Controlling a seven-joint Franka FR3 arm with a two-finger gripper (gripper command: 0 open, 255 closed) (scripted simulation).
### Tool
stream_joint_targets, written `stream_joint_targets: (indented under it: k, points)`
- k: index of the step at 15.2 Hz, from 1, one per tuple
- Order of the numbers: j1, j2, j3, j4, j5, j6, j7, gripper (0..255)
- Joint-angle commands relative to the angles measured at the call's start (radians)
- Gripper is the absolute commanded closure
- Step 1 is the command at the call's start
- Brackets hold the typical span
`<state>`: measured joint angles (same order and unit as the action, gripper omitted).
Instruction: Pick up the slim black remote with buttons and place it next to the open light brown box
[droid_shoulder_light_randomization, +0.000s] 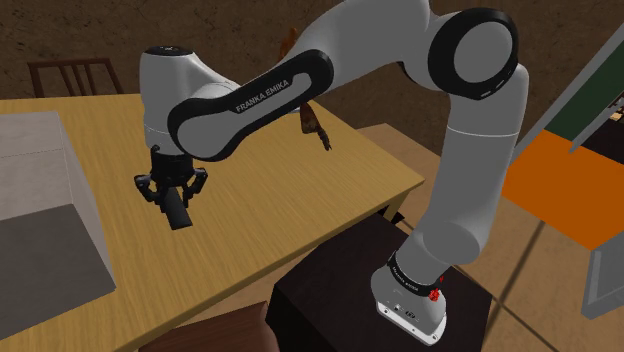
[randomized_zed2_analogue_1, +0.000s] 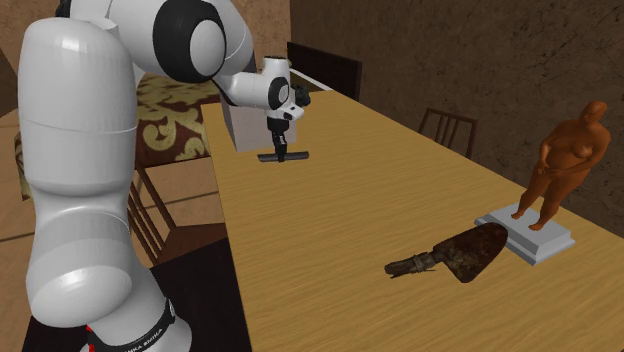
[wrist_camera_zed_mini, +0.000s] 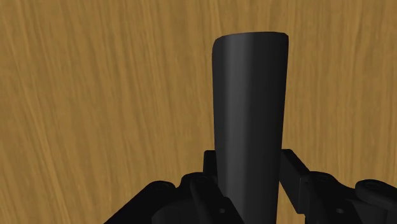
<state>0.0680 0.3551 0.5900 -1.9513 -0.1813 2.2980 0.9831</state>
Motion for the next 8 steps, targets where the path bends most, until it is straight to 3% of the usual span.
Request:
stream_joint_targets:
  k: [1, 7, 8]
  points:
    - [0.002, 0.004, -0.002, -0.003, -0.003, 0.007, 0.002, 255]
    - [0.002, 0.004, -0.002, -0.002, -0.003, 0.007, 0.002, 255]
    - [0.002, 0.004, -0.002, -0.003, -0.003, 0.007, 0.002, 0]
